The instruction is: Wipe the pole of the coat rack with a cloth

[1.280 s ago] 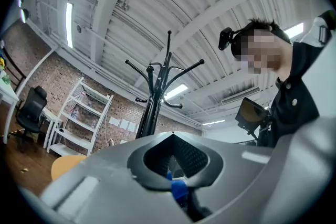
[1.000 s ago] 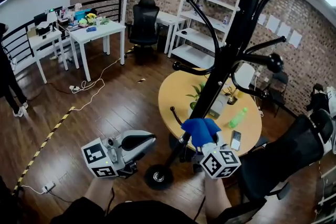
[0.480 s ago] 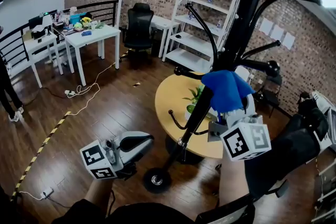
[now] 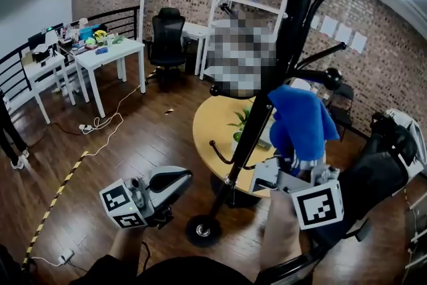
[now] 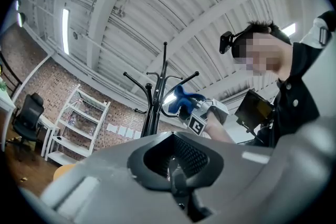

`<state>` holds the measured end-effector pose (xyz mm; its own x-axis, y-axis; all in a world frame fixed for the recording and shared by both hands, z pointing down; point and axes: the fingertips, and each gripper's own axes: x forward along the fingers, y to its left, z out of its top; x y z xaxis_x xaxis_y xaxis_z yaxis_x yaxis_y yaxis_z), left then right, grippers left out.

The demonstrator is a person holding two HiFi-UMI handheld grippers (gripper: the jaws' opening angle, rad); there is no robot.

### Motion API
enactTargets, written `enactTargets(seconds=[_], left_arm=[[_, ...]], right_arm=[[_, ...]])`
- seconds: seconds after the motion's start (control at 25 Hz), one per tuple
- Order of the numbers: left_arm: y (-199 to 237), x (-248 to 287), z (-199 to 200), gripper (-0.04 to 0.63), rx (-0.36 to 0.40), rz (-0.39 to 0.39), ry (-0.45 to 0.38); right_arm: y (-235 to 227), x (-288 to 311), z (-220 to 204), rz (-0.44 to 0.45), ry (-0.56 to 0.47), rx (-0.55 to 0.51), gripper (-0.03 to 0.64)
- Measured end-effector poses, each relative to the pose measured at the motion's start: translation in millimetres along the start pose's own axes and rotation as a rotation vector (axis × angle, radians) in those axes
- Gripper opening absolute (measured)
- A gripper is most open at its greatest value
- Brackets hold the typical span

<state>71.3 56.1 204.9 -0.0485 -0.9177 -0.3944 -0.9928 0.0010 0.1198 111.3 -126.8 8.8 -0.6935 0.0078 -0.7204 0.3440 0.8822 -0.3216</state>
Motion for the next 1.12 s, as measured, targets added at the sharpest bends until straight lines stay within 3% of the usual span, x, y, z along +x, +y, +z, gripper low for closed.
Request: enactTargets(seconds=[0.12, 0.16, 0.32, 0.44, 0.6, 0.68, 0.92, 1.12], left_arm=[[-1, 2, 1, 0.003, 0.003, -0.011, 0.01], [-2, 3, 0, 0.003, 0.001, -0.014, 0.016], [-4, 12, -4, 0.003, -0.004, -0.032, 0.033], [-5, 20, -7, 0.003, -0.008, -0.044, 0.04], [-5, 25, -13, 0.003, -0.016, -0.047, 0.048], [-4, 26, -12, 0.003, -0.013, -0.044, 0.042], [0, 18, -7, 0.003, -0.002, -0.013, 0.028], [2, 10, -4, 0.003, -0.002, 0.011, 0.007]], right_arm=[[-67, -34, -4, -0.144, -0.163, 0.565, 0.025], [-81, -41, -5, -0.156, -0.203, 0.674, 0.023], [-96, -43, -11, -0.15, -0.179, 0.788, 0.023], [-84, -30, -17, -0.076, -0.061, 0.748, 0.023], [-45, -7, -25, 0.113, 0.119, 0.577, 0.023], [-31, 1, -33, 0.16, 0.185, 0.488, 0.023], [-23, 19, -50, 0.182, 0.282, 0.29, 0.023], [-12, 38, -41, 0.183, 0.242, 0.269, 0.023]])
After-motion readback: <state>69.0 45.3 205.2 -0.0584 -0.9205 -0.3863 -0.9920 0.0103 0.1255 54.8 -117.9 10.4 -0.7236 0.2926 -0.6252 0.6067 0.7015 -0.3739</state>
